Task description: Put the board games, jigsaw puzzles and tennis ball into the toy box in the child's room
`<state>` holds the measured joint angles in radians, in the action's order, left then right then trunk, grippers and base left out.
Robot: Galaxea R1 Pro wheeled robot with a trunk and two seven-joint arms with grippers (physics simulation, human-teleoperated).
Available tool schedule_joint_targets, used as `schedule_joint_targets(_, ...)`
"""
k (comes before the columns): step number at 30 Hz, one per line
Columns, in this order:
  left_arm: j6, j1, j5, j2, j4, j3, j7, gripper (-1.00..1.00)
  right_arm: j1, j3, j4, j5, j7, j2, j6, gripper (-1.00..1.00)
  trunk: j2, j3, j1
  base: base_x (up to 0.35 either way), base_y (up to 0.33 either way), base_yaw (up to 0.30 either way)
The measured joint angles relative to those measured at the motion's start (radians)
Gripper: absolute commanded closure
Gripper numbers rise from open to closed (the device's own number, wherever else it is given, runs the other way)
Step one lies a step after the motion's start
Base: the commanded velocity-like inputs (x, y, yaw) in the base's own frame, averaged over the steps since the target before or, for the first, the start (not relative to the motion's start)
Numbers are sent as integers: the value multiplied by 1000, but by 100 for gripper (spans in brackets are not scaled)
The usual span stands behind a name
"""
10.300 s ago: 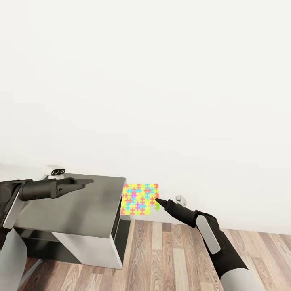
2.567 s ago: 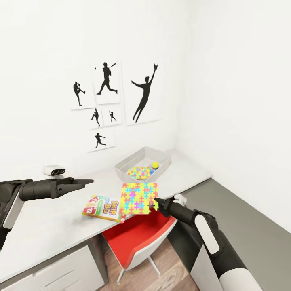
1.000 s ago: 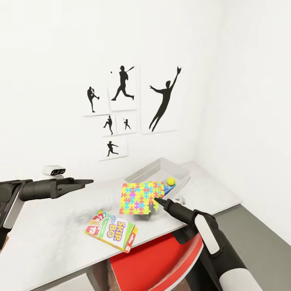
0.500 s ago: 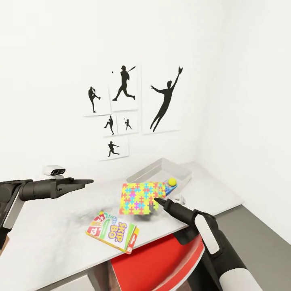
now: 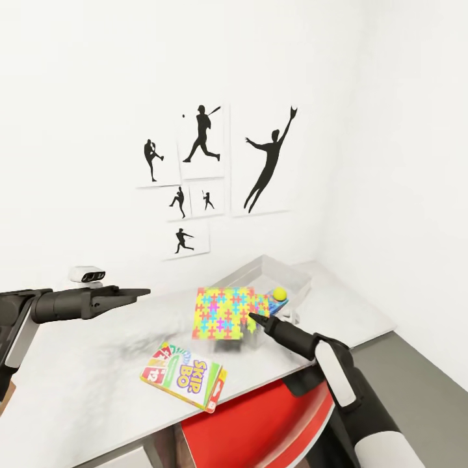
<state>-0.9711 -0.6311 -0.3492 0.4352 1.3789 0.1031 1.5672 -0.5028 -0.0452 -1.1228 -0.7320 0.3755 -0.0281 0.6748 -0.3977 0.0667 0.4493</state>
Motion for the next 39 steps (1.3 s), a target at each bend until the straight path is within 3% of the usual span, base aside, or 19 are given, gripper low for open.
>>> schedule_joint_targets(3,0,0,0,0,0,-1,0,-100,-2,5,-36,-5,-4,5,19,100,0,0,0,0,0,0)
schedule_joint_targets(5,0,0,0,-1,0,-2,0,-100,-32,14,-53,-14,-7,10,89,100,0,0,0,0,0,0)
schedule_joint_targets(8,0,0,-1,-1,0,-2,0,-100,-156,56,-60,-16,-30,10,248,100,0,0,0,0,0,0)
schedule_joint_targets(11,0,0,-1,-1,-2,-1,0,-100,-247,83,-42,-17,-92,10,316,100,0,0,0,0,0,0)
schedule_joint_targets(15,0,0,1,-1,-4,0,0,-100,-384,96,121,-14,-197,13,347,100,0,0,0,0,0,0)
schedule_joint_targets(21,0,0,1,0,-5,0,0,-100,-532,98,407,-5,-229,21,343,100,0,0,0,0,0,0)
schedule_joint_targets(25,0,0,1,0,-6,0,0,-100,-578,98,501,-4,-235,51,332,100,0,0,0,0,0,0)
schedule_joint_targets(32,0,0,1,0,-6,0,0,-100,-610,98,547,-3,-227,153,346,100,0,0,0,0,0,0)
schedule_joint_targets(35,0,0,1,0,-6,0,0,-100,-612,96,547,-5,-223,178,364,100,0,0,0,0,0,0)
schedule_joint_targets(39,0,0,1,0,-6,0,0,-100,-612,88,542,-8,-222,192,368,100,0,0,0,0,0,0)
